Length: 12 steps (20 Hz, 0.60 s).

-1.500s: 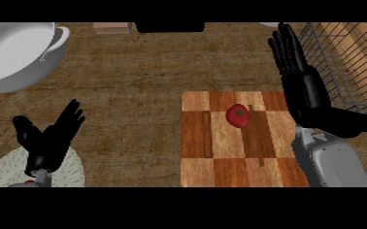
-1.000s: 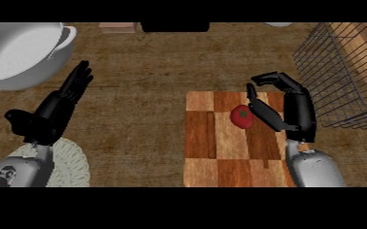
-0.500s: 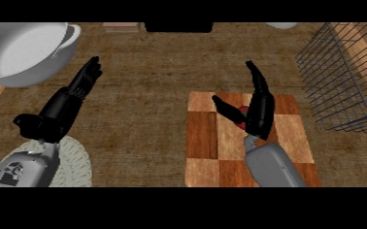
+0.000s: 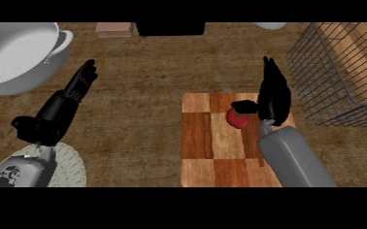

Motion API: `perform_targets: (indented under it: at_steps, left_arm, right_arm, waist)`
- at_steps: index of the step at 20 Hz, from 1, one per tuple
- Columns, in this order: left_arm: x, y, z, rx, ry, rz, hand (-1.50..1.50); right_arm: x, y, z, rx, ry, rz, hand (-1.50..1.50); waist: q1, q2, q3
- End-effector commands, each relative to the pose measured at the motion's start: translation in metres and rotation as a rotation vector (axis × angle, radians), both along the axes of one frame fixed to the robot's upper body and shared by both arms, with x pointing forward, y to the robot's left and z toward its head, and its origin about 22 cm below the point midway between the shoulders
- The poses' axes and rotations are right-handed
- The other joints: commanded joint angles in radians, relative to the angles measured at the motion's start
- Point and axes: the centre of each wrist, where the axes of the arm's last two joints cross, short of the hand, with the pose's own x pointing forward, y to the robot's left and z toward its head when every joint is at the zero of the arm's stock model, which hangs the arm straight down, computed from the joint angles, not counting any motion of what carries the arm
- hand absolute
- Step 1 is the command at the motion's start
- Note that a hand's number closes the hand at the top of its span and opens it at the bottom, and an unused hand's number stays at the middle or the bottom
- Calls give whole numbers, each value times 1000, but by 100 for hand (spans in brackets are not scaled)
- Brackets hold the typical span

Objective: Pick the tomato from the cutting board and place it in the basket

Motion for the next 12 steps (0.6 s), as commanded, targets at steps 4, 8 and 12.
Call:
perform_targets:
  at_steps: [4, 8, 12]
  left_arm:
    - [-1, -1, 0, -1, 3, 5, 0]
    - [-3, 1, 3, -6, 1, 14, 0]
    - [-10, 3, 3, -15, 2, 15, 0]
  right_arm:
    - [1, 54, 65, -34, 356, 35, -150]
    - [-15, 55, 133, -11, 378, 44, -150]
    - [-49, 52, 156, -9, 404, -2, -150]
  waist:
    - [-8, -8, 6]
    - [-15, -2, 11]
    - [-14, 0, 11]
